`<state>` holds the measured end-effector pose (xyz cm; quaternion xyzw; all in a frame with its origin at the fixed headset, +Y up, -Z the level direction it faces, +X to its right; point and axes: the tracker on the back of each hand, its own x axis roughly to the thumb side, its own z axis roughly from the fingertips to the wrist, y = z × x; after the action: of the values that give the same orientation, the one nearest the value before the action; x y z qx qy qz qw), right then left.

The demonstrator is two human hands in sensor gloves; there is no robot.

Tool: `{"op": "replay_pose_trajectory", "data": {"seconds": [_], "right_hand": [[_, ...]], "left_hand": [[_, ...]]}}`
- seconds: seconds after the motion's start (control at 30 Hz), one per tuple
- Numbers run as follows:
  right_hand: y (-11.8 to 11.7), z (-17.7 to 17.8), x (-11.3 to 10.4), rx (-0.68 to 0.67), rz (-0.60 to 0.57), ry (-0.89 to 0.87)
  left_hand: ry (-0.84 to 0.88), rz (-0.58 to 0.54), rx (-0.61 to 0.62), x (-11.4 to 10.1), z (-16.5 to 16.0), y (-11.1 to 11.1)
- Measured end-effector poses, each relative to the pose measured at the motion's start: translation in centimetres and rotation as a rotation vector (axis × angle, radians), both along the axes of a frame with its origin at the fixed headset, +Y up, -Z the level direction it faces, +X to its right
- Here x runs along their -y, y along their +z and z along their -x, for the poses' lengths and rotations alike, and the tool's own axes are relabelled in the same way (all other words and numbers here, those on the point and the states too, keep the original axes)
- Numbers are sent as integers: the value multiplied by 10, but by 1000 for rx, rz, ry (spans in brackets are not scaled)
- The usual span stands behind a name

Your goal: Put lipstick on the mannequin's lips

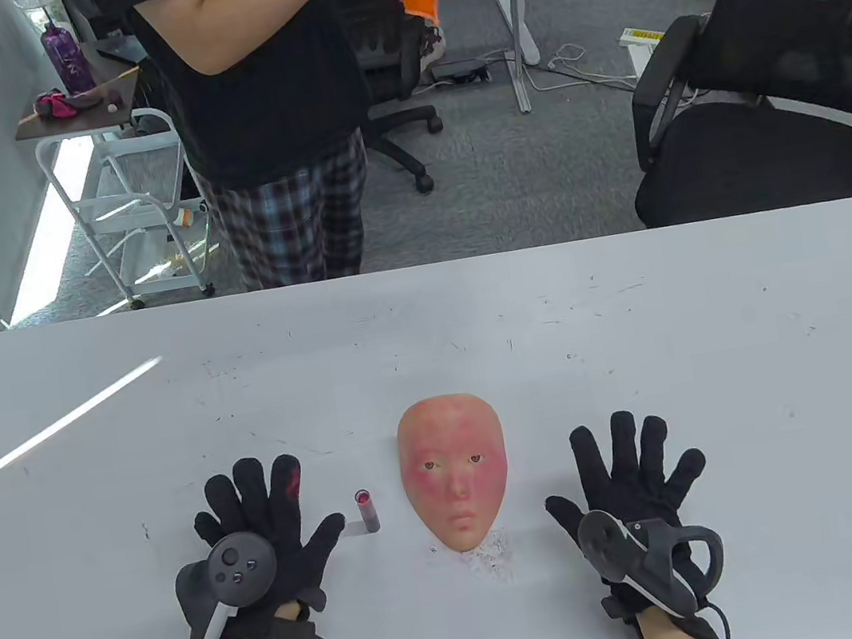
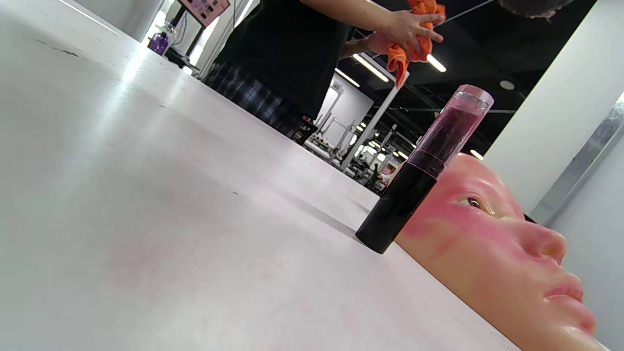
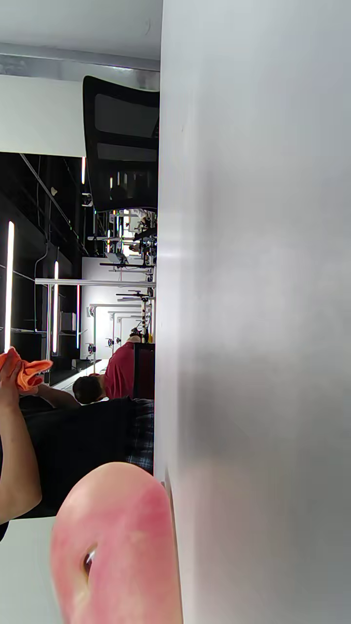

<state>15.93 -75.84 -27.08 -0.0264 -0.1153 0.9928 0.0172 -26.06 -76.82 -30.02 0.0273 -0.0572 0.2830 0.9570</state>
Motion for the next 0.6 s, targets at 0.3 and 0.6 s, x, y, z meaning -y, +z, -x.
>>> {"op": "replay_pose_trajectory", "data": {"seconds": [0.3, 0.6], "right_hand": [[2, 2, 0, -7, 4, 17], [4, 2, 2, -15, 24, 0]], "left_hand": [[-1, 4, 6, 0, -1, 1], [19, 33, 59, 2, -12, -2]]}}
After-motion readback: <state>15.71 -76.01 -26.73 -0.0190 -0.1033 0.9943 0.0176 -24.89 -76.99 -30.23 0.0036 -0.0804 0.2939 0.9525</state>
